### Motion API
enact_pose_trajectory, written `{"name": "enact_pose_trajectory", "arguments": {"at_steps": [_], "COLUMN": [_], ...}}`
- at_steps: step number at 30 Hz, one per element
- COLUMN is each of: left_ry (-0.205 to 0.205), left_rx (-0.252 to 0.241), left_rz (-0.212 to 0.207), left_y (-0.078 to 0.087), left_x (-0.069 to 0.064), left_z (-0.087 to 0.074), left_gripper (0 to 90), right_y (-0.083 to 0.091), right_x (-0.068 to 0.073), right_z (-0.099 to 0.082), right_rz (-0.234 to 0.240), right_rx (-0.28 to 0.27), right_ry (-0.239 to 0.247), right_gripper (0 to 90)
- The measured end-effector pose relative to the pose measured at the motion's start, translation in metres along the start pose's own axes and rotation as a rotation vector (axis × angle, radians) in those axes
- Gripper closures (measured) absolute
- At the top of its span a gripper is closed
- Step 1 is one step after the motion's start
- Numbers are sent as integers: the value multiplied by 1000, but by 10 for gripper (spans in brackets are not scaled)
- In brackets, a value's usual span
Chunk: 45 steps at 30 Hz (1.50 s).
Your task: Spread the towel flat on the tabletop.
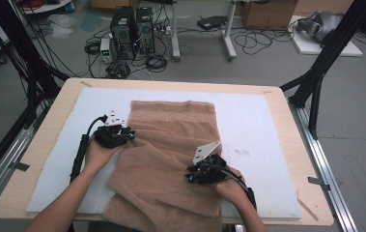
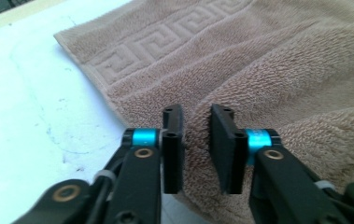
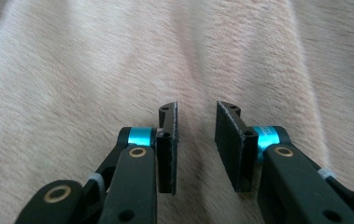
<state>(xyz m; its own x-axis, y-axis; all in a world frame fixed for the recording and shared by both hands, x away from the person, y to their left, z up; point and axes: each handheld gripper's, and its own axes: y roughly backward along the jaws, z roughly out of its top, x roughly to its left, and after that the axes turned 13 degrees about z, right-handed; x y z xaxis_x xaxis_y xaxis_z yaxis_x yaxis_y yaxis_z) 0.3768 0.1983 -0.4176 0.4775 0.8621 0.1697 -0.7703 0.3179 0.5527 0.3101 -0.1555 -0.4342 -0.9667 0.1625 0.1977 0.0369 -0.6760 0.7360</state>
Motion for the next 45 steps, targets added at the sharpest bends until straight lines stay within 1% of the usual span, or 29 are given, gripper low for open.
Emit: {"name": "enact_pose_trajectory", "arguments": {"at_steps": [1, 3, 4, 6, 7, 8, 10, 12, 13, 14, 16, 18, 21, 23, 24, 25, 26, 27, 28, 29, 30, 31, 32, 33, 35, 37, 40, 43, 45], "left_ry": [7, 6, 3, -35, -49, -65, -98, -147, -163, -176, -216, -217, -218, -234, -252, -255, -254, -267, -262, -249, -244, -242, -234, -238, -235, -196, -166, -174, -171], "left_rx": [-18, -45, -43, -7, -6, -8, -10, -47, -59, -62, -68, -68, -47, 0, 22, 30, 50, 76, 47, 45, 48, 47, 56, 60, 52, 21, -10, -8, -12], "left_rz": [1, -8, -16, -39, -66, -96, -148, -181, -215, -236, -263, -302, -331, -330, -330, -335, -354, -366, -357, -368, -365, -372, -382, -387, -383, -392, -387, -391, -392], "left_y": [5, 15, 16, 18, 20, 24, 33, 47, 55, 59, 68, 73, 74, 72, 70, 69, 67, 65, 67, 67, 67, 66, 66, 65, 64, 64, 59, 46, 36], "left_x": [2, 5, 6, 5, 3, 0, -9, -21, -26, -29, -36, -41, -45, -47, -49, -50, -52, -55, -56, -56, -55, -54, -54, -53, -52, -48, -40, -35, -32], "left_z": [1, 2, 2, 2, 1, 1, 1, 0, -2, -3, -9, -19, -34, -45, -49, -53, -57, -61, -64, -65, -65, -64, -63, -62, -59, -52, -40, -33, -32], "left_gripper": [715, 695, 695, 694, 691, 690, 681, 673, 668, 665, 657, 654, 644, 632, 618, 602, 601, 601, 602, 642, 678, 757, 821, 850, 861, 862, 861, 862, 863], "right_y": [3, 9, 12, 16, 18, 19, 23, 26, 28, 29, 31, 34, 37, 35, 32, 29, 26, 21, 20, 20, 20, 21, 20, 21, 26, 35, 46, 52, 52], "right_x": [-3, -8, -11, -13, -11, -7, 3, 14, 19, 24, 30, 35, 41, 42, 42, 42, 42, 42, 44, 45, 45, 43, 42, 41, 38, 30, 16, -4, -18], "right_z": [-2, -7, -9, -11, -10, -8, -3, 1, 1, 0, -6, -12, -24, -31, -36, -38, -39, -41, -42, -42, -42, -41, -40, -37, -33, -27, -19, -15, -18], "right_rz": [-3, -37, -48, -60, -57, -48, -16, 9, 8, 12, 17, 22, 28, 40, 44, 43, 44, 37, 22, 4, 7, 30, 44, 31, 12, -15, -62, -95, -84], "right_rx": [-7, -3, -8, -6, -10, -24, -70, -103, -99, -100, -98, -106, -95, -87, -70, -50, -38, -29, -45, -44, -47, -40, -35, -24, -43, -71, -61, -39, -35], "right_ry": [0, -22, -34, -50, -56, -47, -29, -7, 4, 17, 10, -3, -22, -41, -52, -59, -64, -56, -50, -39, -35, -33, -29, -16, -14, -20, -30, -48, -77], "right_gripper": [697, 694, 703, 691, 675, 657, 638, 619, 613, 610, 598, 597, 584, 571, 564, 561, 562, 573, 613, 663, 763, 831, 847, 856, 859, 858, 858, 857, 857]}}
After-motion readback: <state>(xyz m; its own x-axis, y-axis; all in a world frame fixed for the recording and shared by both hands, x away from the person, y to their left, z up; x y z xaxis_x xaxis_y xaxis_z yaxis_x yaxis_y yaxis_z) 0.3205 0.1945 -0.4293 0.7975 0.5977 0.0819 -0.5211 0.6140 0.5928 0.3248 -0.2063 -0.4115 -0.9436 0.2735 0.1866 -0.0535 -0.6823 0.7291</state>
